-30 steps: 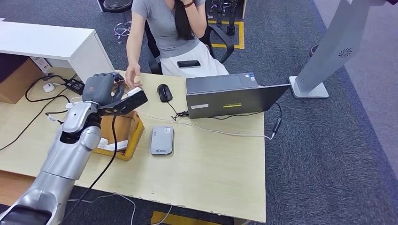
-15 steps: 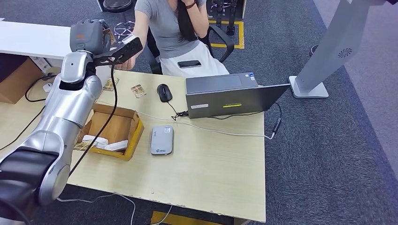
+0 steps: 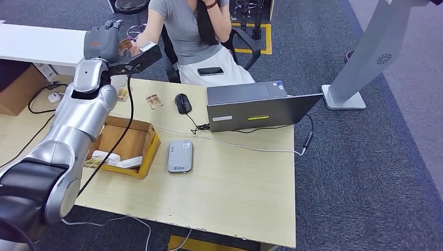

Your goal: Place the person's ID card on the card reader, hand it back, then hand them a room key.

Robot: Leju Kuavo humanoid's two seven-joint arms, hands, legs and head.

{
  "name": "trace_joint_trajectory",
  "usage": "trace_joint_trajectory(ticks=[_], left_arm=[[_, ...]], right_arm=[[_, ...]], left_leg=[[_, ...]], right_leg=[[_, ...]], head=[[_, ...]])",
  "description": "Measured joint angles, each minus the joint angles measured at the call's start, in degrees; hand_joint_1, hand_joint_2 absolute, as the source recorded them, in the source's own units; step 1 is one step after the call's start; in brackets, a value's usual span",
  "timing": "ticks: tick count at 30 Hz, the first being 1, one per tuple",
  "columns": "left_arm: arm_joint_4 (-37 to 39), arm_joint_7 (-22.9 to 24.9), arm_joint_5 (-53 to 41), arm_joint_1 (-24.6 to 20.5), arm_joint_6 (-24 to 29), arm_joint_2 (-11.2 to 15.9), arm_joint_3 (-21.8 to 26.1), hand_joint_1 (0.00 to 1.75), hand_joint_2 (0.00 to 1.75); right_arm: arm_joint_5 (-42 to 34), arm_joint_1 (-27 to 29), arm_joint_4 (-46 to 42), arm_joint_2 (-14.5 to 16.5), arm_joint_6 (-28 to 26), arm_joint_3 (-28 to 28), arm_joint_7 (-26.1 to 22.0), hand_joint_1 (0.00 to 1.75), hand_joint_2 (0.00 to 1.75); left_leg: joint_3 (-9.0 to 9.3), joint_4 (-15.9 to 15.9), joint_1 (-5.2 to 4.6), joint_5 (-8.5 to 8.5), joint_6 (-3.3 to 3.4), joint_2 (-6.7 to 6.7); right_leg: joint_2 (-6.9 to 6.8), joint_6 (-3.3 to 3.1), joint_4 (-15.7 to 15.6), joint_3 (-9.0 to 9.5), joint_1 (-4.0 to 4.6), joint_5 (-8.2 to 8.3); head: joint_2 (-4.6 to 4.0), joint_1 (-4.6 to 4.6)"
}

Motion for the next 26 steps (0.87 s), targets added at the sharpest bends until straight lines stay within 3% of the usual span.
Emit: trace_joint_trajectory(ticks=[21,26], left_arm=[[0.58,-0.57,1.17,1.01,0.49,0.42,0.0,0.0,1.75],[-3.49,-4.81,5.51,5.48,3.71,1.21,0.04,0.0,1.75]], right_arm=[[0.0,0.01,0.0,0.0,-0.02,-0.01,0.15,0.0,1.75],[-0.31,0.04,0.0,0.0,-0.09,-0.04,0.07,0.0,1.75]], left_leg=[[-0.02,0.0,0.0,0.0,0.0,-0.01],[-0.03,-0.02,0.0,-0.01,0.0,0.02]], right_leg=[[-0.01,0.0,0.0,0.0,0.0,0.0],[0.02,0.0,0.02,0.02,-0.01,-0.01]], head=[[0.0,0.0],[0.0,0.01]])
